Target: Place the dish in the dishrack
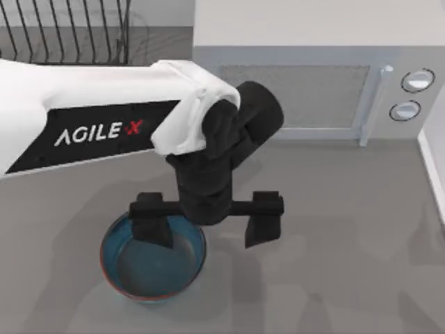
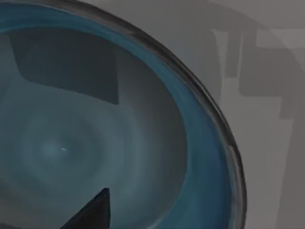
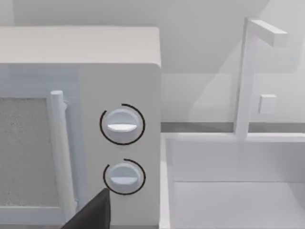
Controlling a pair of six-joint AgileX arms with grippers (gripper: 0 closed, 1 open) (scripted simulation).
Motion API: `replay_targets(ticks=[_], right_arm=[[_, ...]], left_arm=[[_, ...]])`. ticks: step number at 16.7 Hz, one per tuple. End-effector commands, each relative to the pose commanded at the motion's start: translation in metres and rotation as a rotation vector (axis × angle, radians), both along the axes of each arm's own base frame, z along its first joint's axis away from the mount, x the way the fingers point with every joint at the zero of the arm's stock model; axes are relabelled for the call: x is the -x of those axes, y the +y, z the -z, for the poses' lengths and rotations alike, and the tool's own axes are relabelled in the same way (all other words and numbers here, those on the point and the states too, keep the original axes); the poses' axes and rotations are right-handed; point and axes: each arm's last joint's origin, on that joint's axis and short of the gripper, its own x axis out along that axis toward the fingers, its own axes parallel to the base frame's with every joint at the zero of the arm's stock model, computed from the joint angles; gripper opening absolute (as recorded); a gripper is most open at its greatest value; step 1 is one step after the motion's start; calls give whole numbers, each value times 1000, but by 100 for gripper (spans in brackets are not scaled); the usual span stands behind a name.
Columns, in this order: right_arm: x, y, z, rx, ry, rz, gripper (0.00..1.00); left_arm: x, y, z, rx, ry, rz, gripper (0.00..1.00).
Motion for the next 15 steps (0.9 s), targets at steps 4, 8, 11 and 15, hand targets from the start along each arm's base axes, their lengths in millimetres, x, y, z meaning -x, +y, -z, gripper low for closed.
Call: replay_targets(ticks=[4,8,11,15], right_arm=[[0,0,0,0,0,0,100],[0,0,0,0,0,0,100],[0,0,0,0,0,0,100],[0,0,0,0,0,0,100]], left_arm=[[3,2,30,-6,6,0,100],[3,2,31,-6,6,0,100],[3,2,31,-6,6,0,77],[3,2,31,-6,6,0,47]])
